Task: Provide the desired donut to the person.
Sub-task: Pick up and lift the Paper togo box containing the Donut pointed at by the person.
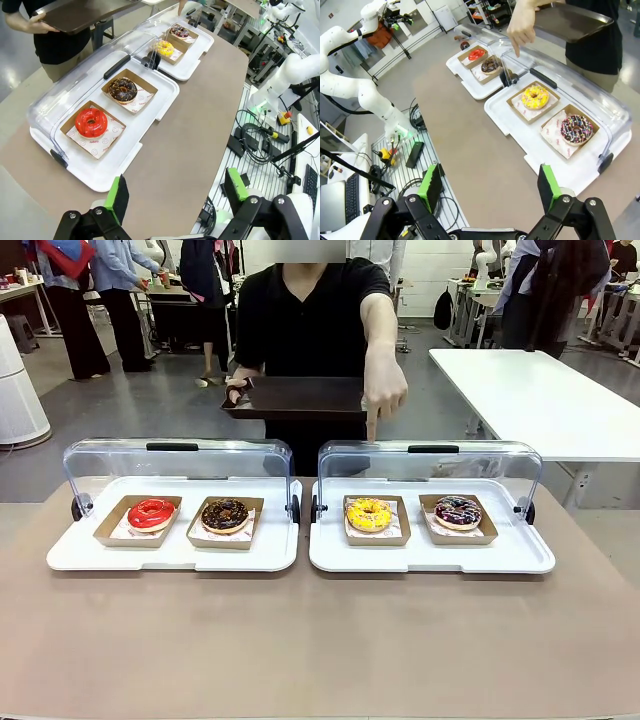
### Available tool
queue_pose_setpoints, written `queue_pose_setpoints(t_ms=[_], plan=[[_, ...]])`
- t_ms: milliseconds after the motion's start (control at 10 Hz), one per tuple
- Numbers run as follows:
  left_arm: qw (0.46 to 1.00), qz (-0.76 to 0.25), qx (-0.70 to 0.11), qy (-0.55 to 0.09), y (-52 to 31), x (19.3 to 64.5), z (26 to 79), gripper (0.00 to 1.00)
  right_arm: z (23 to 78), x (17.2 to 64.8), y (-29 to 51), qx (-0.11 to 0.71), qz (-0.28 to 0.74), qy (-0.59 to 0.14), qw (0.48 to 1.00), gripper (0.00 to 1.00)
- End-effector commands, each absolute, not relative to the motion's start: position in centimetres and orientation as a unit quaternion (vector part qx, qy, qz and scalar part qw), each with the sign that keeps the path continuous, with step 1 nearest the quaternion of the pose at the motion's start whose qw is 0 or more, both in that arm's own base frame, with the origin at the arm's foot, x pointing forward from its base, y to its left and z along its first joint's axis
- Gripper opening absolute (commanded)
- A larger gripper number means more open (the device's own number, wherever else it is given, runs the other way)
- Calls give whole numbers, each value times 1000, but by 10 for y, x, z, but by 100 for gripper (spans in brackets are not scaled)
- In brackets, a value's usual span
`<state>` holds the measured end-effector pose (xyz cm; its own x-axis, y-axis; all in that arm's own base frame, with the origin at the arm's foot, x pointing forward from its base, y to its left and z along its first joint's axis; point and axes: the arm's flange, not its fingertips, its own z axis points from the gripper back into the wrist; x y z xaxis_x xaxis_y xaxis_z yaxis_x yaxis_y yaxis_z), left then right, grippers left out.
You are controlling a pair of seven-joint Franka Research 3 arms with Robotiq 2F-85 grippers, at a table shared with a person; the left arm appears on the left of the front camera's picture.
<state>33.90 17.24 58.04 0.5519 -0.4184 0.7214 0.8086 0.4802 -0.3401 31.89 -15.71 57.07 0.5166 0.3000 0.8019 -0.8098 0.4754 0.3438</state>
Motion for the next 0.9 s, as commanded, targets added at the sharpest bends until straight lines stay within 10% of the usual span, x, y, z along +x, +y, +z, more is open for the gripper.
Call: queue_pose_setpoints(t_ms=[0, 800], plan=[[811, -379, -342, -287, 173, 339, 581, 100, 571, 320, -157, 377, 353, -346, 783, 100], [811, -379, -342, -287, 173, 339, 581, 100, 571, 319, -157, 372, 352, -343, 787, 100]])
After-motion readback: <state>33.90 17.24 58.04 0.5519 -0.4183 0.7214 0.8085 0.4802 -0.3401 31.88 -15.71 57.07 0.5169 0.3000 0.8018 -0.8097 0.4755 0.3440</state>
